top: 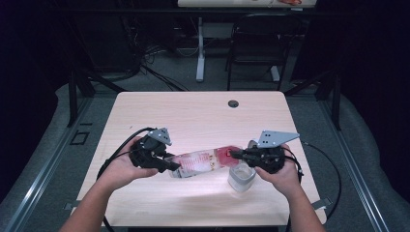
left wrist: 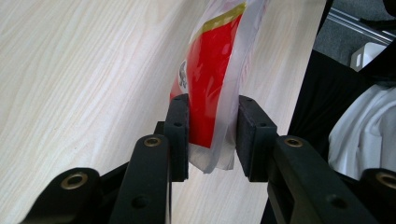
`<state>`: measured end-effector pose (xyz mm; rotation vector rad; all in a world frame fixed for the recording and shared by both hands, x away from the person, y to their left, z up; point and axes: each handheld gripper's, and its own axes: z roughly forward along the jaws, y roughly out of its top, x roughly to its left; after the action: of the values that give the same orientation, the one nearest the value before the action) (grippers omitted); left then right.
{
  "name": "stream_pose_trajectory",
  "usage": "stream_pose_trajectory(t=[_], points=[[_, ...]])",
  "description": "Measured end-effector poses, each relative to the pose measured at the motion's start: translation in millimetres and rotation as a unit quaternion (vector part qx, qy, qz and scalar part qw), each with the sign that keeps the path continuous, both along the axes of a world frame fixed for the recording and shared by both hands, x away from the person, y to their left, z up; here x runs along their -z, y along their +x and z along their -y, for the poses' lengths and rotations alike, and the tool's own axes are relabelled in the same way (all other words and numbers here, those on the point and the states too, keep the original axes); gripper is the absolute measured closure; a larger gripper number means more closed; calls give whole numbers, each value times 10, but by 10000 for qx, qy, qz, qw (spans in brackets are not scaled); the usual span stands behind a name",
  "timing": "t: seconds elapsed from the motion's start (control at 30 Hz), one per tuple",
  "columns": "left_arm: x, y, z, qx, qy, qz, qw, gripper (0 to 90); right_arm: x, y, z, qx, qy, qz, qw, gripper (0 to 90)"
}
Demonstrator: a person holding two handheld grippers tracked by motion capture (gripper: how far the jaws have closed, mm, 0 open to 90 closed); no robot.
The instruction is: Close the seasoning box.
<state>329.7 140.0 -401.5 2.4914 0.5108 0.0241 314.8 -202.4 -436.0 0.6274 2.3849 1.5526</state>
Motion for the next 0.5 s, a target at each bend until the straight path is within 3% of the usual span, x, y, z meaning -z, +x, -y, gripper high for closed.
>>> stream_pose_trajectory(t=[0.5], points=[[-120, 17, 49, 43, -12, 87, 10000, 691, 21, -6, 75, 56, 112, -88, 9999, 896]])
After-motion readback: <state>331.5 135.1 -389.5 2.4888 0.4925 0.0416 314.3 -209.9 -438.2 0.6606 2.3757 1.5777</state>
